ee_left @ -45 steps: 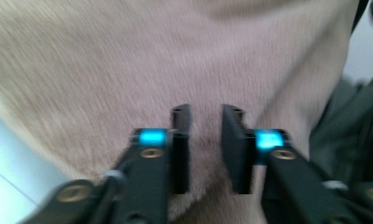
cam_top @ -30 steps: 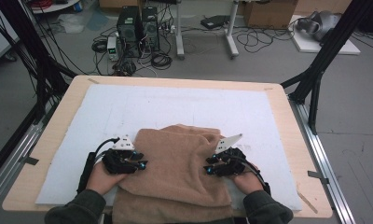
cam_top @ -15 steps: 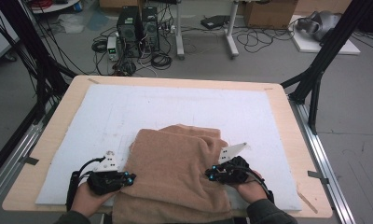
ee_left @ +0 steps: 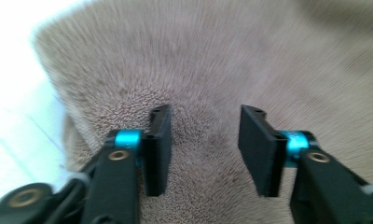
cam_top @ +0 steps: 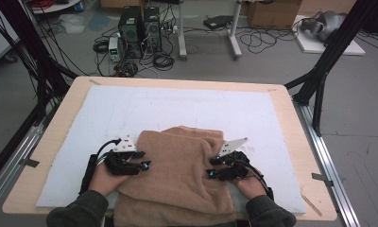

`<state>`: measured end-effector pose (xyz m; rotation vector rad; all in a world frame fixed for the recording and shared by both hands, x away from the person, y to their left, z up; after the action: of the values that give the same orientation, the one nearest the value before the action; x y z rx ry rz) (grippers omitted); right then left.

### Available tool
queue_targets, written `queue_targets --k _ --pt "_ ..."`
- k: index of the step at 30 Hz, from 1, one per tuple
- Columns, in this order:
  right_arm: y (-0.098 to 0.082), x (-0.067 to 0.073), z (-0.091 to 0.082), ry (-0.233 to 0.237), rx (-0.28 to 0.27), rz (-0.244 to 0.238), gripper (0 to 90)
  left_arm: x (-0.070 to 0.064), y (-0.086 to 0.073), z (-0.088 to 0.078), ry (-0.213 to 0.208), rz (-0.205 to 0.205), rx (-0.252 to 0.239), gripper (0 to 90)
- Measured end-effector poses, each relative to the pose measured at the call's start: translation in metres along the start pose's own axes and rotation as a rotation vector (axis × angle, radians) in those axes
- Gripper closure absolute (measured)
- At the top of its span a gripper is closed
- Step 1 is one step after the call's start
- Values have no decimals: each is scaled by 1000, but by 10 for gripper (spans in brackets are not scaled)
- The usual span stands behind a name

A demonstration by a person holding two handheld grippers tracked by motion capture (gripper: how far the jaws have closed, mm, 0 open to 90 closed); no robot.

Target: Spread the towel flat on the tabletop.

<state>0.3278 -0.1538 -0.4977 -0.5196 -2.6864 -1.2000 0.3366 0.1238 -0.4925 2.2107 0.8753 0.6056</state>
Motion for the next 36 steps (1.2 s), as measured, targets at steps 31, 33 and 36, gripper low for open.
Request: queue_targets --k 31,33,36 --pt "0 80 -12 182 -27 -93 703 -46 -34 -108 -140 -115 -131 784" --pt "10 75 -20 166 -74 -89 621 -39 -21 -107 -137 -135 -154 702" --pt "23 57 -35 113 -117 -84 605 -25 0 -99 -124 -136 -184 628"
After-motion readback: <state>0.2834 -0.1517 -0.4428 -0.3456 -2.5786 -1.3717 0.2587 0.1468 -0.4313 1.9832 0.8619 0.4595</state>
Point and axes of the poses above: each handheld gripper's, and its own axes: z roughly forward along the jaws, y roughly out of its top, x roughly to its left, the point moved 8 cm from there along z, roughly forward along the jaws, and after that the axes turned 14 degrees about y, right-handed, at the moved point
